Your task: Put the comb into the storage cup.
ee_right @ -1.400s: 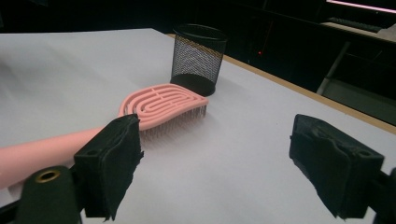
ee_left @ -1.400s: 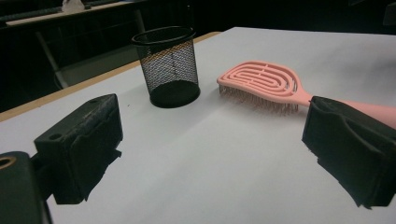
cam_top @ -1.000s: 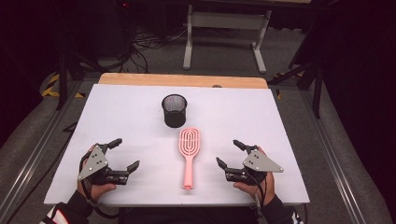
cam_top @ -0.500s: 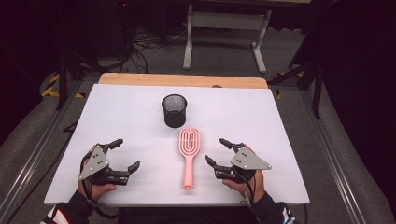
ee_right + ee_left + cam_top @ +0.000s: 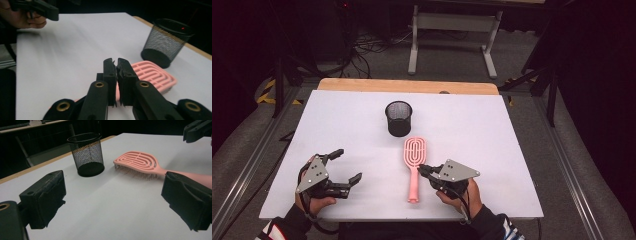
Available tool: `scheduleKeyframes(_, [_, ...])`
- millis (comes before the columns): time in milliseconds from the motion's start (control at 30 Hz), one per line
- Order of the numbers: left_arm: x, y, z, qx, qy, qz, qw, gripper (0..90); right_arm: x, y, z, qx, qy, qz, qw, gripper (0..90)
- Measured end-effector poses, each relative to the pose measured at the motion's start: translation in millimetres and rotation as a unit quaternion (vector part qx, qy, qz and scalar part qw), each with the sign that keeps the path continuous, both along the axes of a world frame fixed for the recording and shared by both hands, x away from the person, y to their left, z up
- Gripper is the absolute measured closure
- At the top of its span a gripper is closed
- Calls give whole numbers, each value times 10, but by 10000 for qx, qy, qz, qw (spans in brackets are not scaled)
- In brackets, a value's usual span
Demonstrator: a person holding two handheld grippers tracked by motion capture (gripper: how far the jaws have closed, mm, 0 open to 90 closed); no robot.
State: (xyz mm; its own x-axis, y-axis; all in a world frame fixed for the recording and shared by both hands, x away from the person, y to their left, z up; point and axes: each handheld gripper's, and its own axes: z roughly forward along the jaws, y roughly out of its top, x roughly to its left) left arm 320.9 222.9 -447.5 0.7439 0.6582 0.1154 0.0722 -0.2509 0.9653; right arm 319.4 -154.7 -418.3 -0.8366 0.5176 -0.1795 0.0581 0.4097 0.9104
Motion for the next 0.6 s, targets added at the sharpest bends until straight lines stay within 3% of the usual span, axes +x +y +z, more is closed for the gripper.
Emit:
scheduleKeyframes(367, [0, 3, 0, 12, -1, -19, 10000, 66, 96, 292, -133, -529, 546, 454, 9961, 900])
scheduleKeyframes(600, [-1, -1, -3, 17, 11, -43, 10000, 68, 137, 462, -253, -1028, 851, 616, 9891, 900])
